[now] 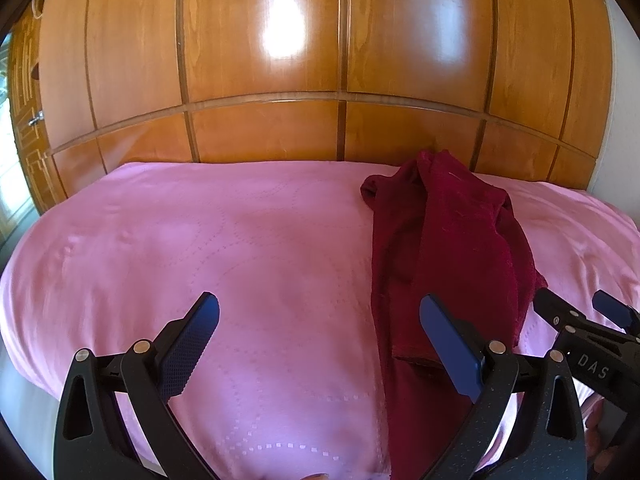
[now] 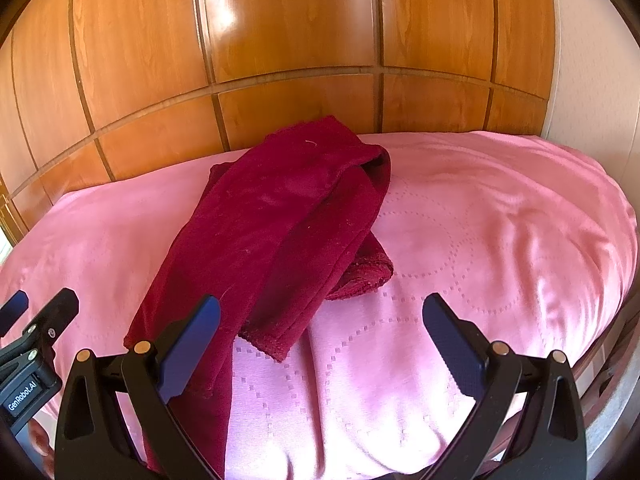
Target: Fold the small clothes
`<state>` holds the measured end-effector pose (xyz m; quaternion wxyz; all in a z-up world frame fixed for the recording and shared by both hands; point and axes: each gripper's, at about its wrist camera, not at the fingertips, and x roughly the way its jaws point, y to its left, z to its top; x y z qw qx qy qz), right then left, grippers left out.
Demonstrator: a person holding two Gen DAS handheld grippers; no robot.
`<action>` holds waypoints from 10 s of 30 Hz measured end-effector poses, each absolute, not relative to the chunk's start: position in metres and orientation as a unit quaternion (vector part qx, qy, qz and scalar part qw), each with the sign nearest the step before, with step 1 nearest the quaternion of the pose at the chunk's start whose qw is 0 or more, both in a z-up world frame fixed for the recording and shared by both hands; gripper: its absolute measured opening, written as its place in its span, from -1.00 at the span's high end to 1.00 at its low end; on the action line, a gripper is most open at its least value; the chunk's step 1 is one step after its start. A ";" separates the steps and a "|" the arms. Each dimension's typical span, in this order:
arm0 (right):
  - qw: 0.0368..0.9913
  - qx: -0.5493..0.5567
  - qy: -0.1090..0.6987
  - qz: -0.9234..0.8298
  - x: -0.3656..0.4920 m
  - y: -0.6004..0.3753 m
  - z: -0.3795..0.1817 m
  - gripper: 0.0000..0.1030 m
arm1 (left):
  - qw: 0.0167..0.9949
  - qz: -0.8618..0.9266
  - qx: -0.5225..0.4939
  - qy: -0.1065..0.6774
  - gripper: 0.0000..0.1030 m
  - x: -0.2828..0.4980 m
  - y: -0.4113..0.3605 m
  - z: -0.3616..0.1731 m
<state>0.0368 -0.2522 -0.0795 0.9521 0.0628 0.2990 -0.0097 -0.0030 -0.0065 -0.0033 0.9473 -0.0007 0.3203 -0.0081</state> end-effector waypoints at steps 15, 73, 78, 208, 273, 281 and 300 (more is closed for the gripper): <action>0.878 0.220 0.389 0.168 0.067 -0.276 -0.102 -0.06 | 0.886 -0.216 0.067 0.404 -0.93 -0.010 -0.031 -0.037; 0.783 0.318 0.454 0.283 0.109 -0.313 -0.141 0.06 | 0.811 -0.223 -0.219 0.495 0.24 0.169 0.000 -0.078; 0.816 0.275 0.429 0.274 0.104 -0.305 -0.114 0.82 | 0.788 -0.251 -0.264 0.497 0.59 0.171 -0.016 -0.081; 0.898 -0.052 0.396 0.185 0.090 -0.171 -0.154 -0.97 | 0.818 0.319 -0.226 0.422 0.96 0.139 0.400 -0.055; 0.904 0.108 0.348 -0.226 0.161 -0.526 -0.127 -0.16 | 0.887 -0.151 0.003 0.437 -0.39 0.122 -0.030 -0.077; 0.908 0.076 0.327 -0.250 0.148 -0.558 -0.089 0.82 | 0.894 -0.148 0.014 0.423 -0.62 0.122 -0.039 -0.080; 0.846 0.143 0.378 -0.348 0.194 -0.681 -0.064 0.59 | 0.891 -0.148 0.005 0.430 -0.70 0.126 -0.039 -0.081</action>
